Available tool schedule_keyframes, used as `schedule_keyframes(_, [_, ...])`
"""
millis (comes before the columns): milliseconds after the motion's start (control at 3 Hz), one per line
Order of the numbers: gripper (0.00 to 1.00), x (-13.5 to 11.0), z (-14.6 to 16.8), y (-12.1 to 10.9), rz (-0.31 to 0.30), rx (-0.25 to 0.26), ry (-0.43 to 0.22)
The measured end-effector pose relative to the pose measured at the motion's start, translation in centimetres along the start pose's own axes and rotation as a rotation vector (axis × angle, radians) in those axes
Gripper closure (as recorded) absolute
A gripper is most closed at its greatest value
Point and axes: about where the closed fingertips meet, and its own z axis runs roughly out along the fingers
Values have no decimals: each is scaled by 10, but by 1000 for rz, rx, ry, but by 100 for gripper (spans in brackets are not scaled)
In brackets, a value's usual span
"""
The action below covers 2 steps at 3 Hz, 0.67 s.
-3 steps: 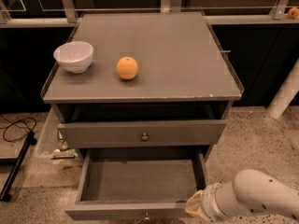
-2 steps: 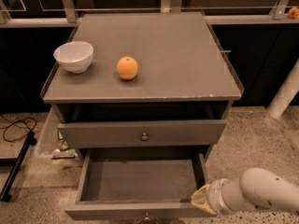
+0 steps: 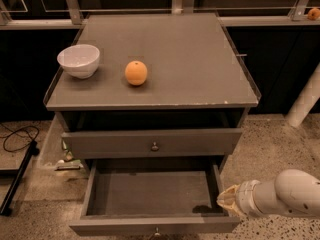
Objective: Close middle drawer
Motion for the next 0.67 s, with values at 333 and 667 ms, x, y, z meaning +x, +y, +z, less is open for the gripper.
schedule_keyframes(333, [100,1,9,13,-10,-24,-5])
schedule_keyframes(667, [100,12,34,33,1,-65,-12])
